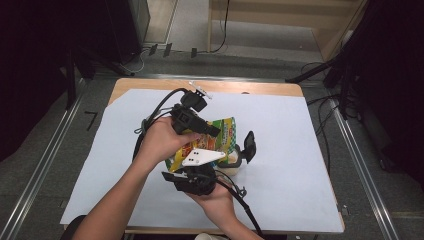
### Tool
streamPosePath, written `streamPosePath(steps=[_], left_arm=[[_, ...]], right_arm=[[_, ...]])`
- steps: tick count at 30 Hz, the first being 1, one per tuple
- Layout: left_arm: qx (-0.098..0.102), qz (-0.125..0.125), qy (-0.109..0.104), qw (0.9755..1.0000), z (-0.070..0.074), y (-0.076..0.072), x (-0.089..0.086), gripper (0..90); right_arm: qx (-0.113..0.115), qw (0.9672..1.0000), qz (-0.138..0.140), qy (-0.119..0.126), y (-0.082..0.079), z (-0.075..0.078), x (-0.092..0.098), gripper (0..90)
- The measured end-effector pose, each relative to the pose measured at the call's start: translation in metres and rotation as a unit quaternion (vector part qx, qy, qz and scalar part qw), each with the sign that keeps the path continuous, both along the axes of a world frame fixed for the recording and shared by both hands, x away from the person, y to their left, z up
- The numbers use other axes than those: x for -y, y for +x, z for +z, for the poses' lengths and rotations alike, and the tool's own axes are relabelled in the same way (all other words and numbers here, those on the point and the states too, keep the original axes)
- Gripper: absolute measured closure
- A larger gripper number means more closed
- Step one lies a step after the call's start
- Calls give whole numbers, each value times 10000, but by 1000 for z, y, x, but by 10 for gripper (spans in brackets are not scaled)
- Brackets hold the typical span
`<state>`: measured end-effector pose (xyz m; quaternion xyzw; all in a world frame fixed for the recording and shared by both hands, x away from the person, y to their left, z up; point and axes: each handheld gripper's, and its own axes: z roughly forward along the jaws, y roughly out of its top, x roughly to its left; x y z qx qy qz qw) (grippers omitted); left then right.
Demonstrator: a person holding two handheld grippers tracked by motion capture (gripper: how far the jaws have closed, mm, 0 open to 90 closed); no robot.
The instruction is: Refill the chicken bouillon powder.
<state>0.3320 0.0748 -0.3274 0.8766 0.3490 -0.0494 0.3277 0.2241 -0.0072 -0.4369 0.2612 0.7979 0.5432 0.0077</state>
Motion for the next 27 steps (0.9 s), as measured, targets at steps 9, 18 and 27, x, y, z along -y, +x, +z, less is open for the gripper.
streamPosePath(steps=[9, 18, 27], left_arm=[[-24, -5, 24, 10000, -1, 1, 0, 770], [-42, -31, 100, 9999, -2, 0, 2, 773], [19, -65, 5, 10000, 2, -4, 2, 757]], right_arm=[[0, 10000, -7, -23, 1, -1, 0, 718], [-5, 10000, -29, 1, 0, -2, 0, 713], [-37, 9999, -43, 98, -1, 1, 1, 715]])
